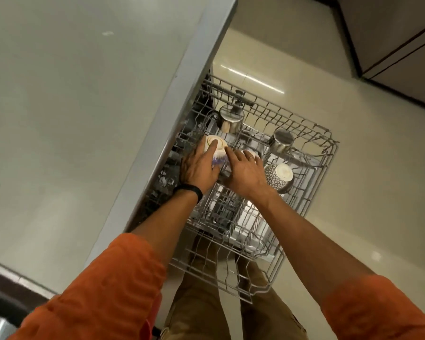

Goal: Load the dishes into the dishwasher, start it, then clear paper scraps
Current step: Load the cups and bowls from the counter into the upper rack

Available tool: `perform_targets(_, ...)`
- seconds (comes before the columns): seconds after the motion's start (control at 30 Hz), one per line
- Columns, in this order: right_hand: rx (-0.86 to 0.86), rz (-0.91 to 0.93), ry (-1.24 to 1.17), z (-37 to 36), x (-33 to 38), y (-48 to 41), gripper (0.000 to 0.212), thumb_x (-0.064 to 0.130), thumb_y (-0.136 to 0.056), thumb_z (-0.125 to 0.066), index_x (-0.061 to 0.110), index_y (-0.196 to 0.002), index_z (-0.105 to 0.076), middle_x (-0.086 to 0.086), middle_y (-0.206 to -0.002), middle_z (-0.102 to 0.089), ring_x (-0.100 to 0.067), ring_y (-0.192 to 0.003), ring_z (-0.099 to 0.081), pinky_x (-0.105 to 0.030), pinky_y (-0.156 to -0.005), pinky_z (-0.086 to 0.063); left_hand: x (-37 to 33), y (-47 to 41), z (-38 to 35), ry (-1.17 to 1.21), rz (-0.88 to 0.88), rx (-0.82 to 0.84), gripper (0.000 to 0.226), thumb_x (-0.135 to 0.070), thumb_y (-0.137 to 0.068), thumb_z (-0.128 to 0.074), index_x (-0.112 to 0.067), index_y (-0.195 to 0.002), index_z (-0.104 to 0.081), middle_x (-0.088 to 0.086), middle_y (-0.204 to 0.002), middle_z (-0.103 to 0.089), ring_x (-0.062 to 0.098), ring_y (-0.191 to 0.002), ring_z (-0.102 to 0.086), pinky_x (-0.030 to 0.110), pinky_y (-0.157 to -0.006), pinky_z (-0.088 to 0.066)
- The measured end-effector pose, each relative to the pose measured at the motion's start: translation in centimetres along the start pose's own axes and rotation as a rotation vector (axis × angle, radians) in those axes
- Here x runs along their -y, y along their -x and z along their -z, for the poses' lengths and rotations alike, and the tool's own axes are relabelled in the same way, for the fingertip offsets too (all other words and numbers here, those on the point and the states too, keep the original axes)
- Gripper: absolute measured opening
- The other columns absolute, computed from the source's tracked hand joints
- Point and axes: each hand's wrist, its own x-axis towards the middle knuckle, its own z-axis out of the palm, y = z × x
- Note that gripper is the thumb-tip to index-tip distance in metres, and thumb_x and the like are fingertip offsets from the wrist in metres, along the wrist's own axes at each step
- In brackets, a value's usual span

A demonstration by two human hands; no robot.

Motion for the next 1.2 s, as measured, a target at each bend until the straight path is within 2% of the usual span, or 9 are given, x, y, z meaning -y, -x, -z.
perform_targets(0.13, -0.026, 0.029, 0.029, 2.8, 0.3, 3.9, 0.087, 0.055, -0.094, -0.062, 0.023, -0.161, -0.017, -0.007, -0.164, -0.031, -0.032, -0.151, -0.028, -0.056, -0.121, -0.024, -2.1, 4.4, 2.7, 0.110, -0.007, -0.008, 0.063, -0.029, -0.099, -0.063, -0.026, -0.155, -0.036, 0.004, -0.167, -0.025, 0.031, -0.144, -0.039, 0.047, -0.115, -0.037)
perform_targets(0.2, -0.047, 0.064, 0.030, 4.7, 0.8, 6.2, 0.084, 0.051, -0.093, -0.065, 0.024, -0.160, -0.021, -0.005, -0.162, -0.034, -0.029, -0.149, -0.031, -0.053, -0.120, -0.026, -3.3, 7.3, 4.6, 0.128, -0.042, -0.047, 0.058, -0.029, -0.100, -0.061, -0.025, -0.153, -0.039, 0.003, -0.163, -0.031, 0.030, -0.137, -0.047, 0.045, -0.110, -0.044)
perform_targets(0.27, -0.087, 0.103, 0.013, 6.4, 1.4, 8.0, 0.081, 0.048, -0.091, -0.069, 0.026, -0.157, -0.027, -0.002, -0.160, -0.038, -0.026, -0.147, -0.035, -0.051, -0.118, -0.028, -4.0, 9.8, 6.2, 0.072, -0.055, -0.126, 0.053, -0.034, -0.100, -0.059, -0.026, -0.150, -0.041, -0.001, -0.158, -0.039, 0.026, -0.127, -0.057, 0.043, -0.099, -0.052)
perform_targets(0.33, -0.144, 0.148, -0.019, 7.8, 2.5, 9.7, 0.078, 0.047, -0.089, -0.071, 0.028, -0.154, -0.033, 0.001, -0.156, -0.043, -0.024, -0.143, -0.040, -0.049, -0.115, -0.033, -4.2, 12.4, 8.0, 0.074, -0.053, -0.227, 0.049, -0.035, -0.100, -0.059, -0.026, -0.146, -0.047, -0.003, -0.154, -0.045, 0.021, -0.123, -0.060, 0.039, -0.095, -0.055)
perform_targets(0.5, -0.228, 0.280, -0.066, 10.3, 6.6, 13.0, 0.067, 0.048, -0.090, -0.070, 0.030, -0.148, -0.041, 0.005, -0.150, -0.048, -0.021, -0.138, -0.045, -0.050, -0.111, -0.041, -2.9, 17.6, 11.6, 0.097, -0.060, -0.435, 0.044, -0.034, -0.099, -0.060, -0.022, -0.142, -0.055, -0.001, -0.147, -0.054, 0.020, -0.127, -0.057, 0.037, -0.102, -0.053)
perform_targets(0.67, -0.228, 0.449, -0.114, 11.1, 12.5, 15.2, 0.062, 0.048, -0.088, -0.069, 0.033, -0.143, -0.045, 0.006, -0.144, -0.054, -0.022, -0.132, -0.051, -0.050, -0.104, -0.047, 1.2, 22.4, 14.6, 0.089, 0.040, -0.609, 0.043, -0.038, -0.101, -0.057, -0.023, -0.141, -0.057, 0.000, -0.146, -0.056, 0.021, -0.128, -0.056, 0.038, -0.102, -0.052)
perform_targets(0.8, -0.212, 0.583, -0.124, 10.4, 18.3, 16.7, 0.061, 0.045, -0.085, -0.069, 0.033, -0.141, -0.049, 0.004, -0.139, -0.058, -0.024, -0.126, -0.054, -0.047, -0.098, -0.050, 5.3, 26.6, 16.6, 0.089, 0.147, -0.730, 0.043, -0.040, -0.100, -0.059, -0.024, -0.139, -0.058, -0.002, -0.145, -0.057, 0.019, -0.124, -0.060, 0.036, -0.096, -0.055)
perform_targets(1.07, -0.128, 0.726, -0.020, 5.1, 31.5, 19.1, 0.062, 0.047, -0.091, -0.068, 0.033, -0.147, -0.046, 0.008, -0.149, -0.051, -0.021, -0.135, -0.048, -0.041, -0.109, -0.042, 16.3, 35.9, 17.6, 0.119, 0.344, -0.826, 0.043, -0.041, -0.098, -0.061, -0.026, -0.139, -0.058, -0.002, -0.147, -0.055, 0.021, -0.125, -0.059, 0.038, -0.098, -0.054)
perform_targets(1.2, -0.076, 0.804, 0.002, 1.7, 38.1, 20.3, 0.063, 0.048, -0.093, -0.067, 0.033, -0.149, -0.044, 0.008, -0.151, -0.049, -0.018, -0.137, -0.046, -0.040, -0.112, -0.041, 22.6, 40.1, 17.8, 0.123, 0.404, -0.854, 0.041, -0.040, -0.098, -0.061, -0.025, -0.136, -0.059, 0.000, -0.144, -0.057, 0.025, -0.119, -0.062, 0.040, -0.093, -0.056)
